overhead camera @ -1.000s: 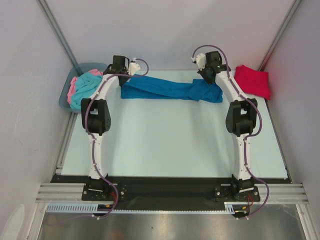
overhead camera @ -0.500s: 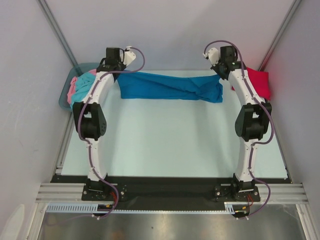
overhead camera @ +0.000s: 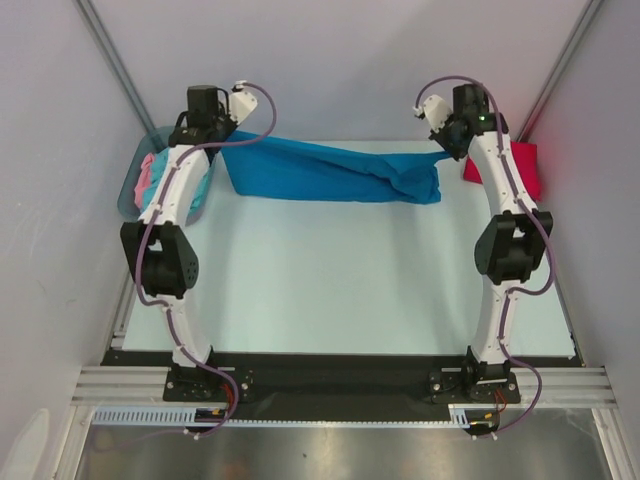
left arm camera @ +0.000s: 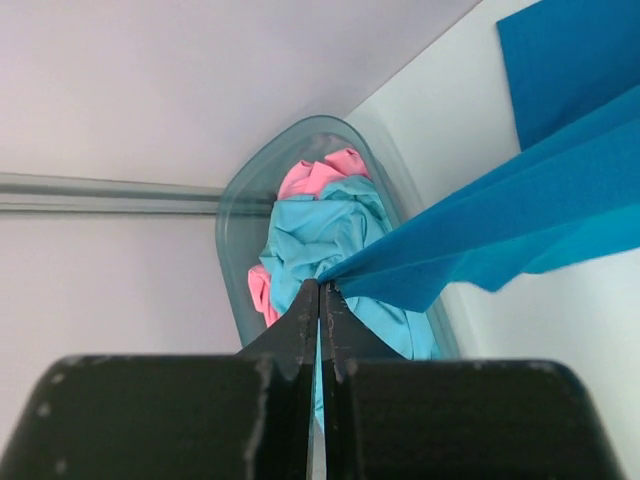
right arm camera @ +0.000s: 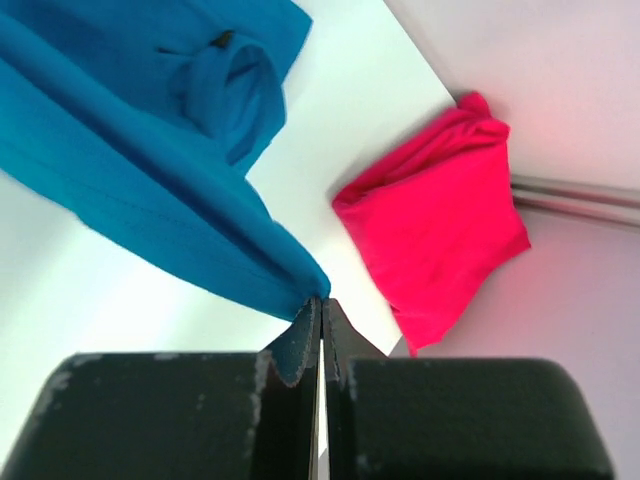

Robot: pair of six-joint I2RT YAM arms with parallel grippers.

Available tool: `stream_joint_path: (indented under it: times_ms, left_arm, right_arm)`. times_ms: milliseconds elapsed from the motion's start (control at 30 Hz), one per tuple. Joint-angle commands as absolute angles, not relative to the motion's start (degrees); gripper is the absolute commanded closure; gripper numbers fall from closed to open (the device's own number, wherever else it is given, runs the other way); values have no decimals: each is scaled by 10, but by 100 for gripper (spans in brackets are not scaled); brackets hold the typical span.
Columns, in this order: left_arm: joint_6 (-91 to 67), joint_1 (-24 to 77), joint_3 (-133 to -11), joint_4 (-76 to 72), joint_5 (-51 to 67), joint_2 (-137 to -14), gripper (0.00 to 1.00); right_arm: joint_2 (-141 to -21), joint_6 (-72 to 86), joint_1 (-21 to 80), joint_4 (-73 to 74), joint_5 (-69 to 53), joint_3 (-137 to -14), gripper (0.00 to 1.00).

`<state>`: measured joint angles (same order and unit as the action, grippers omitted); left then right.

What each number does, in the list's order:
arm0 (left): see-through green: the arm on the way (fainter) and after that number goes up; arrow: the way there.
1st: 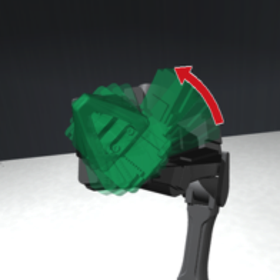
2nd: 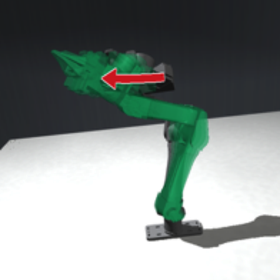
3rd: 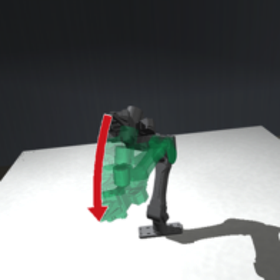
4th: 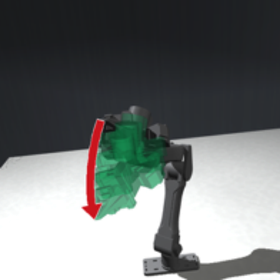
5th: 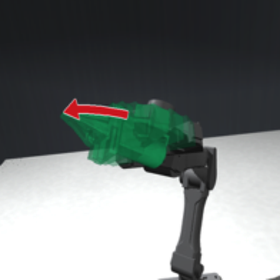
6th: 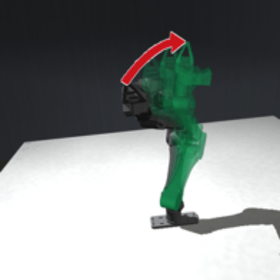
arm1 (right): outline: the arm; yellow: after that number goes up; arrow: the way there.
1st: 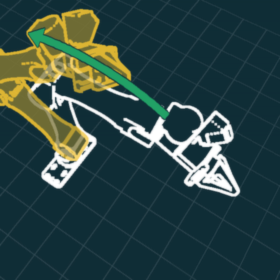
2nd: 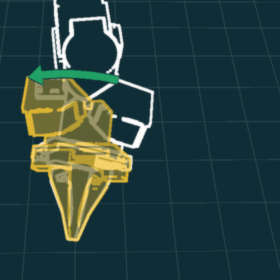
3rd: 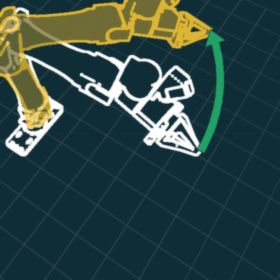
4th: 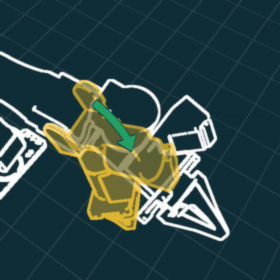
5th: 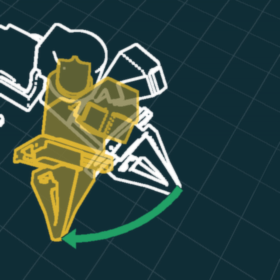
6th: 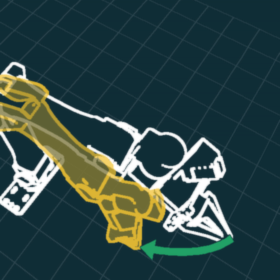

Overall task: Fold and stack the t-shirts
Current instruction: Flatten the tshirt out

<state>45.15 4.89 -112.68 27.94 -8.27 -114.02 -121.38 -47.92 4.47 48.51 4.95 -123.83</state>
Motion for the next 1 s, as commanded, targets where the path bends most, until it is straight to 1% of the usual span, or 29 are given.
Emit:
stream_joint_path:
  times_ms: [0, 100, 300, 367, 400, 567, 667, 833, 933, 967]
  left_arm:
    - [473, 32, -1087, 289, -39, -1041, 100]
    - [502, 32, -1039, 327, 22, -1003, 100]
    - [578, 36, -956, 418, 94, -971, 100]
    - [598, 40, -949, 453, 107, -977, 100]
    - [605, 46, -948, 478, 119, -981, 100]
    - [656, 61, -936, 523, 128, -1009, 100]
    - [688, 63, -924, 541, 127, -1011, 100]
    - [718, 73, -868, 559, 119, -991, 100]
    - [729, 80, -821, 563, 118, -964, 100]
    - [735, 82, -794, 563, 116, -956, 100]
  right_arm:
    - [-1180, -471, 35, 655, -33, -1338, 100]
    - [-1182, -490, 38, 761, -79, -1344, 100]
    - [-1179, -529, 41, 869, -138, -1264, 100]
    - [-1166, -550, 56, 868, -138, -1217, 100]
    - [-1163, -559, 64, 868, -134, -1171, 100]
    - [-1169, -582, 91, 868, -143, -1096, 100]
    - [-1151, -592, 117, 856, -143, -1042, 100]
    - [-1072, -587, 168, 810, -146, -928, 100]
    - [-1017, -584, 198, 783, -135, -872, 100]
    - [-1002, -584, 204, 776, -128, -833, 100]
